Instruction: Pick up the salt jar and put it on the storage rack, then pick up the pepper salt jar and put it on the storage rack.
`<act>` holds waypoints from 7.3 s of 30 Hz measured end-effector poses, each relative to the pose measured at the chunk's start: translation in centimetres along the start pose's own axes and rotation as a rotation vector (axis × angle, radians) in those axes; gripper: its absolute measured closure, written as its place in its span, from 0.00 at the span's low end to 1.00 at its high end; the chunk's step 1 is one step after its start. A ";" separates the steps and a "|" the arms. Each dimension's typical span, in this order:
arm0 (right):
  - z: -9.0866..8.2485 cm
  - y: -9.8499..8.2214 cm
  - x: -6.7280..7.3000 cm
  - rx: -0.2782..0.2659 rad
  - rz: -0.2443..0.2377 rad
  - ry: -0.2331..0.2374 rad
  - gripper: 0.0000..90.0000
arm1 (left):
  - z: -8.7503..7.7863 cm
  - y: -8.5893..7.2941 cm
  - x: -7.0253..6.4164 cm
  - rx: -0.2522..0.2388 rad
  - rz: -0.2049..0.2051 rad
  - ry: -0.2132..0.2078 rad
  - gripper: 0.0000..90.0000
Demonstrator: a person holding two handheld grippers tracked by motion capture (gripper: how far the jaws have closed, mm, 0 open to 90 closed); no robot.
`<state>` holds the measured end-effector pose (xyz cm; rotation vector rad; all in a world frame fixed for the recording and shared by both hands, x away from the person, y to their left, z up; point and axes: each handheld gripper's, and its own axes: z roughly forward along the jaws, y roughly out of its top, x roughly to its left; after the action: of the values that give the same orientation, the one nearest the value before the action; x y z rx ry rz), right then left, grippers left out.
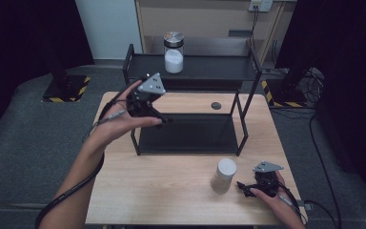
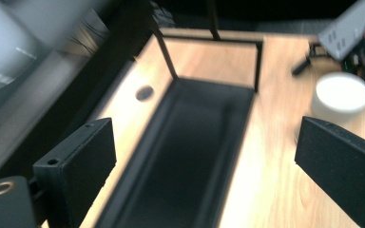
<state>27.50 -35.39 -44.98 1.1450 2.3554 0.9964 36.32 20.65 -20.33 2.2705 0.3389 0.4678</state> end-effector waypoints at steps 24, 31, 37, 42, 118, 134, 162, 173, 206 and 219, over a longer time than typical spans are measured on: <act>0.0 0.0 0.0 -0.001 -0.001 0.000 0.01 | 12.1 -10.0 -5.6 0.256 -0.082 -0.206 0.06; 0.0 0.0 0.0 0.000 0.000 0.000 0.01 | 12.9 -13.6 -6.6 0.214 -0.142 -0.182 0.06; 0.0 0.0 0.0 0.000 0.000 0.000 0.01 | 13.0 -16.2 -7.3 0.174 -0.170 -0.176 0.06; 0.0 0.0 0.0 0.000 -0.001 0.000 0.01 | 13.0 -17.2 -7.9 0.159 -0.161 -0.161 0.05; -2.9 2.3 -2.3 -0.023 -0.172 0.244 0.07 | 12.1 -20.0 -8.9 0.081 -0.200 -0.129 0.00; -3.6 1.5 -1.2 -0.063 -0.181 0.210 0.05 | 12.0 -20.1 -9.0 0.081 -0.202 -0.127 0.00; -3.7 2.6 -0.3 -0.110 -0.218 0.272 0.05 | 12.0 -20.1 -9.0 0.081 -0.202 -0.127 0.00; -3.3 3.3 0.1 -0.125 -0.224 0.282 0.05 | 12.0 -20.1 -9.0 0.081 -0.202 -0.126 0.00; -2.1 4.0 1.2 -0.150 -0.229 0.287 0.12 | 11.9 -20.1 -9.0 0.083 -0.199 -0.127 0.00; -1.4 3.6 2.1 -0.213 -0.198 0.268 0.32 | 11.9 -20.1 -9.0 0.083 -0.199 -0.127 0.00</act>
<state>27.42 -32.84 -41.46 0.7221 2.4300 1.3582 31.50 22.87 -44.80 2.3039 0.5218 0.2099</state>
